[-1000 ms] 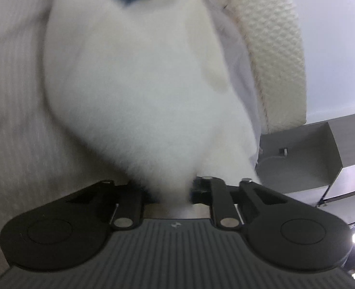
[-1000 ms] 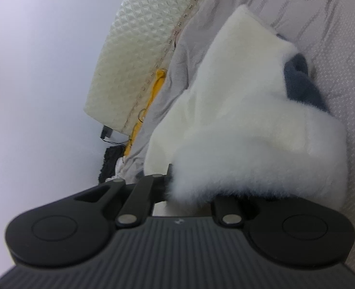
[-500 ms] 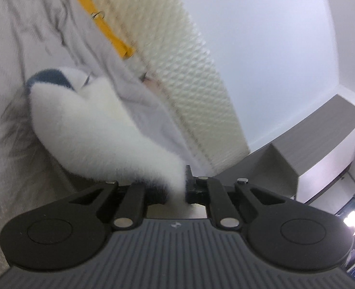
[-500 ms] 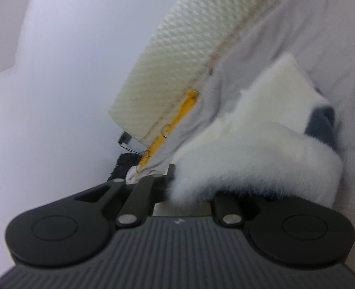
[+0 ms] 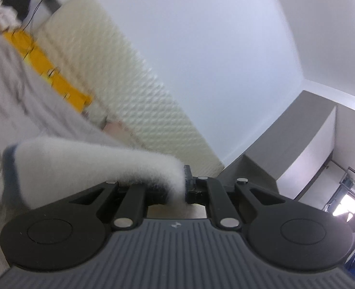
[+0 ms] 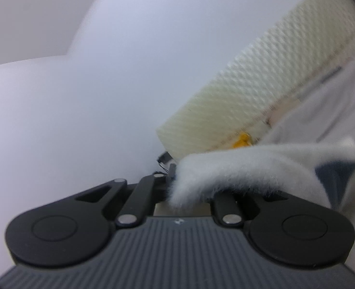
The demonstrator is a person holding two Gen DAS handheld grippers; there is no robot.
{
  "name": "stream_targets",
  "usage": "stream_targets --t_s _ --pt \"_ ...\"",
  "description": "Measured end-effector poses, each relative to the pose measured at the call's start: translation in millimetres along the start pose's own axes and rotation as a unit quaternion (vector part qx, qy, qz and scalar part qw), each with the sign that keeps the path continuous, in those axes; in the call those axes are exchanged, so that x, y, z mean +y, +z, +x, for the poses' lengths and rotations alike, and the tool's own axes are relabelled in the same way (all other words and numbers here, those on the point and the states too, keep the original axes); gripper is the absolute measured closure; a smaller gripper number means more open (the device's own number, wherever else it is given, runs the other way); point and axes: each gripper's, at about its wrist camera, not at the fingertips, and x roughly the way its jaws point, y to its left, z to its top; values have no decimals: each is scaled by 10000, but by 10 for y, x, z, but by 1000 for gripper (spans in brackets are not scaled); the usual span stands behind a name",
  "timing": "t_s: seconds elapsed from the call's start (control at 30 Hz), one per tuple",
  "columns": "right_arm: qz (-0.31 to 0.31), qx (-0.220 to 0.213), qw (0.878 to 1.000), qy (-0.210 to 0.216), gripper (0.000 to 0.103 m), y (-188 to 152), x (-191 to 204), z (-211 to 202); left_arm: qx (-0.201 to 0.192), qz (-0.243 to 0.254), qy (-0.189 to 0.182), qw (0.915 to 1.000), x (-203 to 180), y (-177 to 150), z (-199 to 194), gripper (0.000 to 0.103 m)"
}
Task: Fold large clothes
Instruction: 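Raise the sweater edge with both grippers and swing it out flat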
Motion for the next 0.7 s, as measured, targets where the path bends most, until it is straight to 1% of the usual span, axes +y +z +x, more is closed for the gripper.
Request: stream_targets --t_s 0.1,0.23,0.33,0.47,0.53,0.63,0.7 --pt "-296 -69 9994 159 91 223 321 -73 -197 180 -162 9995 -337 224 -185 92" --pt "-682 -224 9967 387 91 579 751 -174 -504 579 -314 9966 -945 592 -425 92" --pt "-946 -383 9931 577 91 918 1103 -263 -763 948 -442 9916 -1478 908 -588 92" --pt "-1385 -688 9846 820 91 1423 1658 -402 -1077 1393 -625 9824 -2219 1339 -799 92" --pt "-1509 -824 9810 903 91 1651 1892 -457 -1174 1599 -695 9777 -2563 1563 -863 92" --pt "-1709 -985 9761 914 91 1956 2177 -467 -1273 1850 -666 9722 -2905 1779 -870 92" --pt "-1802 -982 9755 787 91 2068 2232 -391 -1273 1962 -547 9707 -3006 1852 -779 92"
